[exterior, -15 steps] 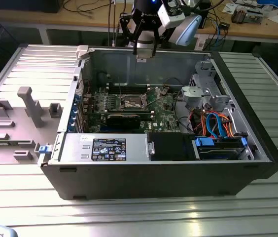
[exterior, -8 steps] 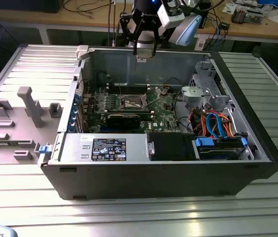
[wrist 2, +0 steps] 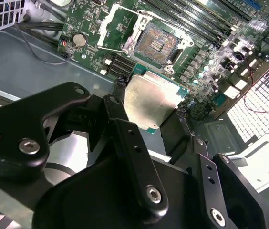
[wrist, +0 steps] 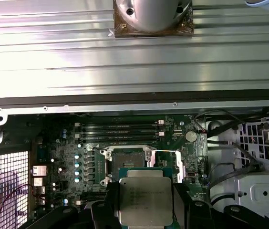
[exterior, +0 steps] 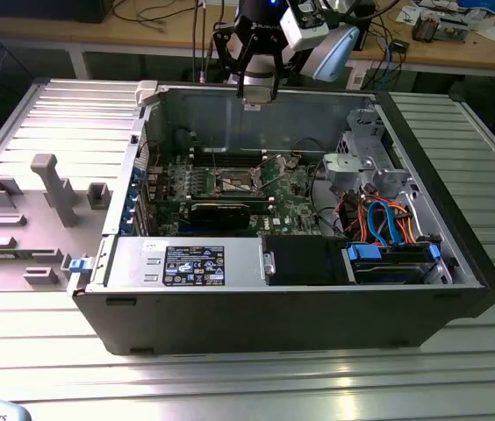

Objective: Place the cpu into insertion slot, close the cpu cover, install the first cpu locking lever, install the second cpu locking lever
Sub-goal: 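Place the cpu into insertion slot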

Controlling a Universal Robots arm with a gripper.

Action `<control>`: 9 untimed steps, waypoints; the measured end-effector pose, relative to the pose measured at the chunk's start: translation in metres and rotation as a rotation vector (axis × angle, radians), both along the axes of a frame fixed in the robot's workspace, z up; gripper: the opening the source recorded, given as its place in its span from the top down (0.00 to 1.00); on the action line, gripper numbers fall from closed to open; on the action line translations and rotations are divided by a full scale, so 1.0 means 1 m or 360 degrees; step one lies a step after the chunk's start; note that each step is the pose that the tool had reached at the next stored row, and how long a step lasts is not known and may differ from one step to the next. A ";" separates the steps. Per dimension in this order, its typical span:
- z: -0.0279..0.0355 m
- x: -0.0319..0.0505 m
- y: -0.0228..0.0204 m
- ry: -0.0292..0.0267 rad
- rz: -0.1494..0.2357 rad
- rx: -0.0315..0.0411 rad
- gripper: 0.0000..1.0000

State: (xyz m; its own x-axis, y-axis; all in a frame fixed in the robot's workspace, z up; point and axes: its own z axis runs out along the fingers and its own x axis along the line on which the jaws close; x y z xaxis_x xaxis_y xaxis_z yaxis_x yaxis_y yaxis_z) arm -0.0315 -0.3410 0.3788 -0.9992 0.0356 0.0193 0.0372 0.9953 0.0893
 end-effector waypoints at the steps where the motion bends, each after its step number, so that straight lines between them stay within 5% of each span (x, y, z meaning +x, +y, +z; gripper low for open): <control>1: 0.0000 0.0000 0.0000 0.00000 0.0000 0.0000 0.46; 9: -0.0001 0.0000 0.0000 0.00001 -0.0043 0.0000 0.46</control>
State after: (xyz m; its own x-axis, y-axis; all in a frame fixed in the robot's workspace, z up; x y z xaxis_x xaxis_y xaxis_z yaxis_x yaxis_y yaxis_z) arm -0.0315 -0.3410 0.3787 -0.9978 0.0628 0.0194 0.0643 0.9939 0.0891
